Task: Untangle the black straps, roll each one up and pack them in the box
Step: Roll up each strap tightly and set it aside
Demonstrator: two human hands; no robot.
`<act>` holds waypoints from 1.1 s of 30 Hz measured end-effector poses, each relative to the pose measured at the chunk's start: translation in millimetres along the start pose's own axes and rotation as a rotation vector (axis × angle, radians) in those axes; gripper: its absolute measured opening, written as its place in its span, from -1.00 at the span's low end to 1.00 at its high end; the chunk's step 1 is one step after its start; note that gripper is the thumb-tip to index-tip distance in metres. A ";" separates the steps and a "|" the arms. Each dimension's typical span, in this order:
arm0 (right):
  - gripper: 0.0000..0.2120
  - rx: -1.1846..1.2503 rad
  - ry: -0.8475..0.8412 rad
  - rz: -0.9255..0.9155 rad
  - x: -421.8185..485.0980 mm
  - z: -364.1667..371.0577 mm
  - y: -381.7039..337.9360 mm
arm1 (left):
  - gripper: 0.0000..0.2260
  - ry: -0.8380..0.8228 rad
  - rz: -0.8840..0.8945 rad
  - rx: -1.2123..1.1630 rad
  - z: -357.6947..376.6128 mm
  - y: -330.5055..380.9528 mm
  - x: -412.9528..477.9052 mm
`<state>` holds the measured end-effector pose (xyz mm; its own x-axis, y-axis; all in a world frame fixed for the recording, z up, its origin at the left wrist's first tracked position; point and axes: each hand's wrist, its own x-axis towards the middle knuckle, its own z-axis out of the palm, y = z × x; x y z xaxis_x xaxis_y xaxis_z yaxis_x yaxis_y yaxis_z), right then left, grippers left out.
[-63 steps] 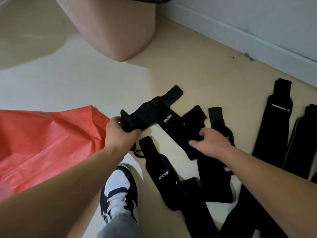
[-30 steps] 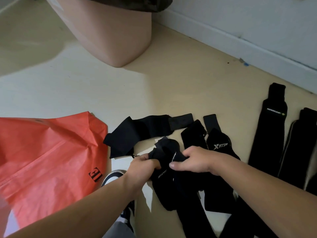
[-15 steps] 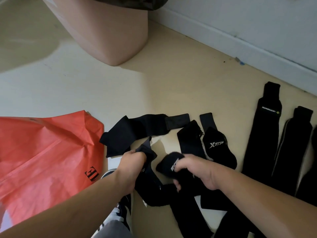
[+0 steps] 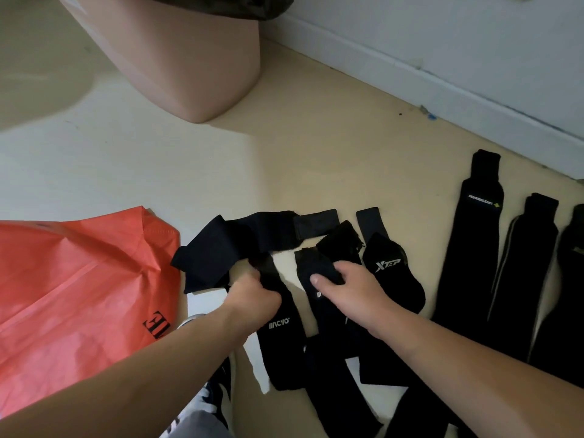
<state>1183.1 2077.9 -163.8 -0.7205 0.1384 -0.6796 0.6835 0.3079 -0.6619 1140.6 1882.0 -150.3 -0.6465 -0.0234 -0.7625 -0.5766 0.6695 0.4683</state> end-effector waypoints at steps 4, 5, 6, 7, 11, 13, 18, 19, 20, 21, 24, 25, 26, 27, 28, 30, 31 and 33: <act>-0.82 -0.323 0.345 -0.204 11.2 -15.9 -11.1 | -0.65 0.319 0.530 0.360 -18.0 24.7 24.9; -0.80 -0.433 0.437 -0.257 15.6 -21.1 -11.1 | -0.66 0.338 0.626 0.421 -21.6 34.7 32.1; -0.72 -0.537 0.499 -0.275 19.1 -26.7 -11.3 | -0.66 0.322 0.673 0.498 -24.0 44.6 39.8; -0.62 -0.608 0.520 -0.247 21.9 -32.6 -11.5 | -0.64 0.276 0.668 0.585 -24.5 53.1 48.0; -0.31 -0.567 0.430 0.074 26.7 -51.2 -3.6 | -0.40 0.103 0.453 0.829 -18.9 68.3 65.1; -0.29 -0.461 0.386 0.157 27.8 -57.5 3.4 | -0.36 0.145 0.435 0.928 -16.6 62.1 67.4; -0.24 -0.269 0.387 0.270 26.0 -69.0 13.4 | -0.67 0.149 0.335 0.784 -18.5 44.4 64.5; -0.27 -0.177 0.369 0.292 26.9 -71.1 14.5 | -0.74 0.160 0.337 0.777 -20.2 44.4 60.5; -0.32 -0.065 0.349 0.310 28.1 -74.0 15.7 | -0.80 0.195 0.361 0.769 -21.1 46.1 55.9; -0.37 0.051 0.333 0.329 29.6 -77.5 17.3 | -0.86 0.253 0.408 0.766 -21.6 49.1 51.5; -0.55 0.292 0.285 0.341 33.6 -85.4 17.4 | -0.94 0.493 0.646 0.735 -18.3 57.0 42.7; -0.62 0.320 0.271 0.318 34.7 -86.0 14.4 | -0.90 0.543 0.740 0.712 -12.9 57.6 38.8; -0.69 0.346 0.263 0.287 36.2 -85.1 10.6 | -0.85 0.545 0.830 0.695 -5.3 55.7 35.2; -0.70 0.369 0.259 0.258 38.0 -83.0 6.5 | -0.81 0.512 0.901 0.677 3.6 50.9 30.5; -0.70 0.382 0.254 0.233 40.4 -80.5 2.6 | -0.75 0.465 0.960 0.672 13.7 43.6 26.7; -0.70 0.349 0.249 0.189 42.9 -74.3 -5.2 | -0.62 0.264 0.943 0.715 32.4 26.4 15.0; -0.69 0.335 0.258 0.166 43.6 -71.7 -8.5 | -0.53 0.136 0.885 0.741 38.4 18.8 9.1; -0.69 0.350 0.274 0.143 44.3 -68.2 -12.0 | -0.36 -0.070 0.759 0.799 42.9 2.4 -0.2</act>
<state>1134.9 2144.6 -164.3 -0.5881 0.4143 -0.6946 0.7432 -0.0619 -0.6662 1160.8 1915.4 -168.2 -0.6518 0.6219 -0.4341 0.4634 0.7796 0.4212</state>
